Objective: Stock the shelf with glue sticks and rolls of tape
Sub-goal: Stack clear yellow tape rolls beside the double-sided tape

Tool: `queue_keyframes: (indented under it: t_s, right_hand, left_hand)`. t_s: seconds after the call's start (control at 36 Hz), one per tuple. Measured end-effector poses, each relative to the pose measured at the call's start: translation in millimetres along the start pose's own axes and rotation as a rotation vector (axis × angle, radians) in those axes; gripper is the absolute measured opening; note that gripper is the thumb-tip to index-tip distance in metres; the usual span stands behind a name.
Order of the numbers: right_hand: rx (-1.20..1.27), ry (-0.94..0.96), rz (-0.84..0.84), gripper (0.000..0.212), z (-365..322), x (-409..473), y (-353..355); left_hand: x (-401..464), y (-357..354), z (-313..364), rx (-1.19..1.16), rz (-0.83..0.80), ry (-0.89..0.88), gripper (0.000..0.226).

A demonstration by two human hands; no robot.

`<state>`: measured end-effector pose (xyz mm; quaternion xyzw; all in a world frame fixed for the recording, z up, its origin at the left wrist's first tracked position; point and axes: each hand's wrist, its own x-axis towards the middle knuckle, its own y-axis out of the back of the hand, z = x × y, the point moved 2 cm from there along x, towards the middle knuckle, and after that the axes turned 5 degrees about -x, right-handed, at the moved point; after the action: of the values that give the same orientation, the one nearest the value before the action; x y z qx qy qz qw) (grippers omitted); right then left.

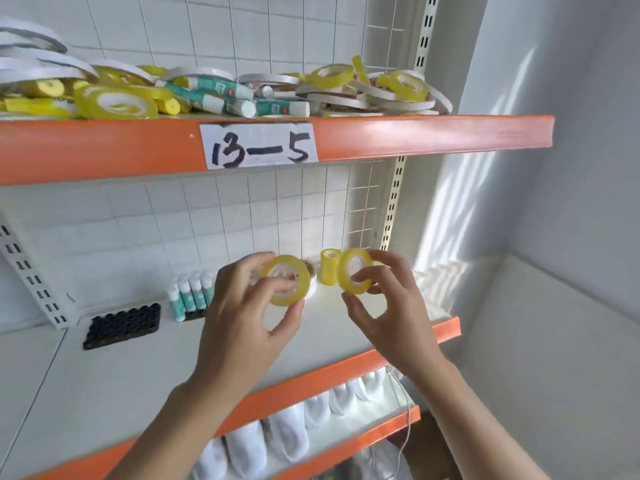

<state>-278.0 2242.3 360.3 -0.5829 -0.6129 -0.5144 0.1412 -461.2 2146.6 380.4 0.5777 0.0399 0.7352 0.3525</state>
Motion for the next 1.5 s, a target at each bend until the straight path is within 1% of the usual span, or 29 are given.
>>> queue_keyframes:
  t_s: [0.17,0.25,0.33,0.5,0.75,0.92,1.08,1.14,1.28,1.42,1.5]
  right_hand:
    - [-0.114,-0.137,-0.122,0.020,15,-27,-50]
    - [-0.161,-0.212,-0.156,0.020,21,-35,-67]
    - [-0.185,-0.276,-0.184,0.019,29,-45,-80]
    - [-0.241,-0.360,-0.348,0.021,56,-57,-102]
    - [-0.345,-0.395,-0.542,0.023,134,-54,-116]
    - [-0.370,-0.392,-0.542,0.021,174,-44,-117]
    - [-0.371,-0.352,-0.619,0.021,206,-27,-115]
    - [-0.335,-0.345,-0.582,0.020,214,-25,-111]
    - [-0.240,-0.400,-0.446,0.016,222,-28,-109]
    - [-0.223,-0.392,-0.417,0.016,225,-31,-112]
    - [-0.213,-0.380,-0.393,0.016,225,-31,-111]
  left_hand:
    - [-34,-29,-61,-0.077,-0.068,0.127,0.027]
    - [-48,-44,-84,-0.098,-0.118,0.179,0.016]
    - [-62,-56,-100,-0.115,-0.187,0.217,0.021]
    - [-80,-80,-118,-0.135,-0.273,0.296,0.022]
    - [-92,-121,-119,-0.107,-0.311,0.387,0.023]
    - [-80,-165,-111,-0.056,-0.340,0.483,0.020]
    - [-71,-203,-102,0.006,-0.346,0.574,0.020]
    - [-65,-214,-97,0.009,-0.349,0.586,0.019]
    - [-53,-239,-88,0.010,-0.364,0.603,0.018]
    - [-44,-254,-83,0.020,-0.356,0.608,0.018]
    - [-43,-257,-80,0.001,-0.344,0.607,0.023]
